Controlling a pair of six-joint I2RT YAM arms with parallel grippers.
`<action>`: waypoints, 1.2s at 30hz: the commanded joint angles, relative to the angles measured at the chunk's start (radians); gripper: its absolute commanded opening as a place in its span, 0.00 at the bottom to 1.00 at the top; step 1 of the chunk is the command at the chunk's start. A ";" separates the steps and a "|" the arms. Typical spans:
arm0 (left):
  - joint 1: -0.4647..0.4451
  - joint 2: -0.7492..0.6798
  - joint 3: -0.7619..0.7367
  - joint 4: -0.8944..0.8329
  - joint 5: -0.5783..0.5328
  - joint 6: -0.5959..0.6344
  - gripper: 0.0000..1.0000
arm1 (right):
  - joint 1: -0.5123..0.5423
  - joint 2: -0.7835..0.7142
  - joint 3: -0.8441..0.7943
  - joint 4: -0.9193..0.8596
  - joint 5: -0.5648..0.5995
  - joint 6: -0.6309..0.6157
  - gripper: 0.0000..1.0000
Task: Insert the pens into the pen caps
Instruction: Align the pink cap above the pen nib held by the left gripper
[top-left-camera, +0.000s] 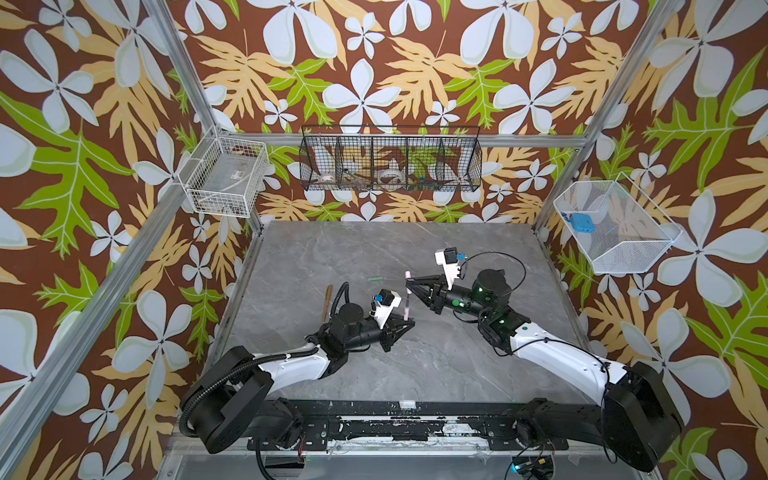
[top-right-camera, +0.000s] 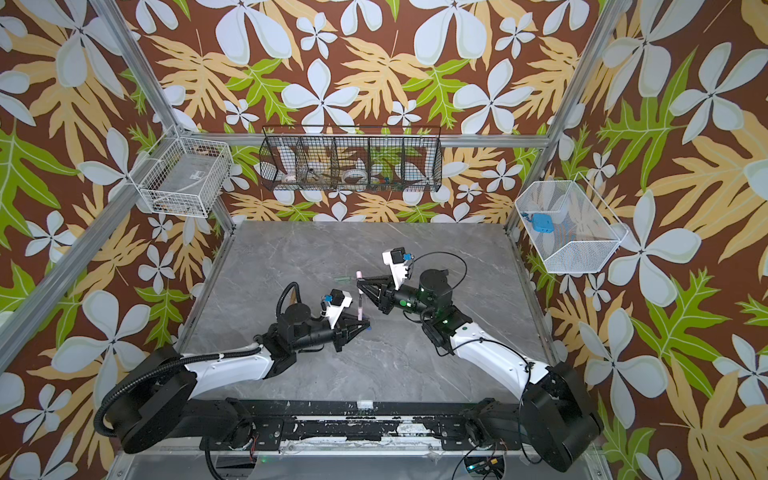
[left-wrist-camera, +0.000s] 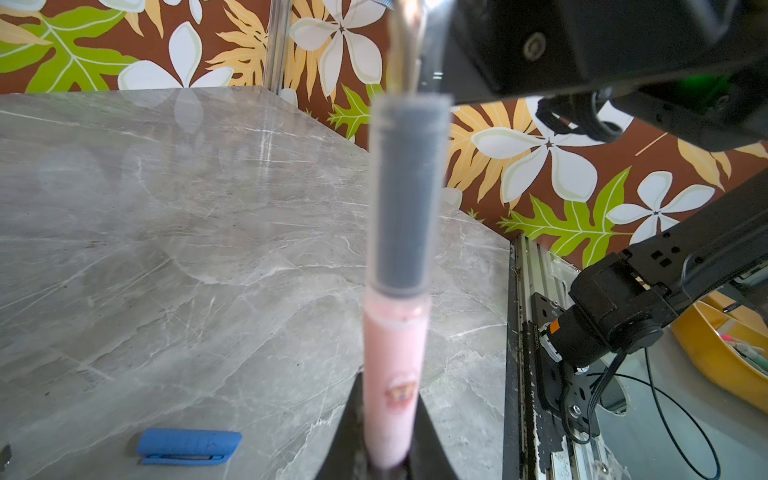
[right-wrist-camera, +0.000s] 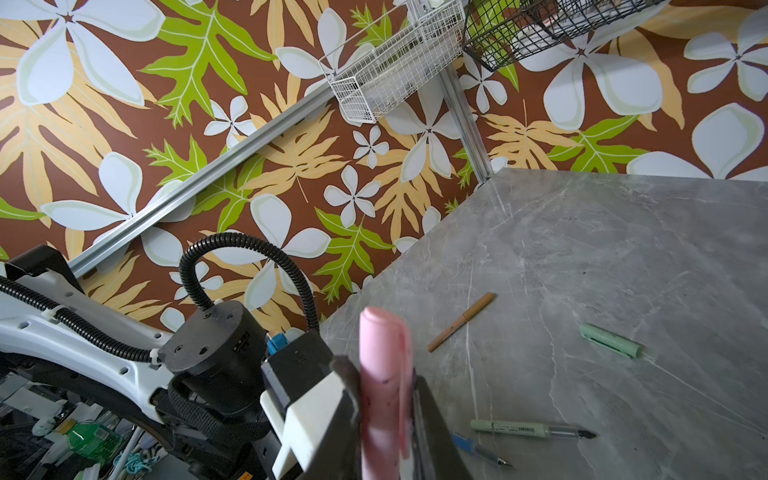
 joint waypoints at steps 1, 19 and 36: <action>-0.002 0.000 0.007 0.018 -0.004 0.010 0.00 | 0.001 0.001 0.016 0.029 -0.003 -0.015 0.20; -0.002 0.000 0.008 0.025 -0.004 0.004 0.00 | 0.018 0.010 -0.008 0.047 0.003 -0.005 0.20; -0.002 0.004 0.002 0.054 -0.020 -0.021 0.00 | 0.020 -0.007 -0.033 0.036 0.009 -0.012 0.20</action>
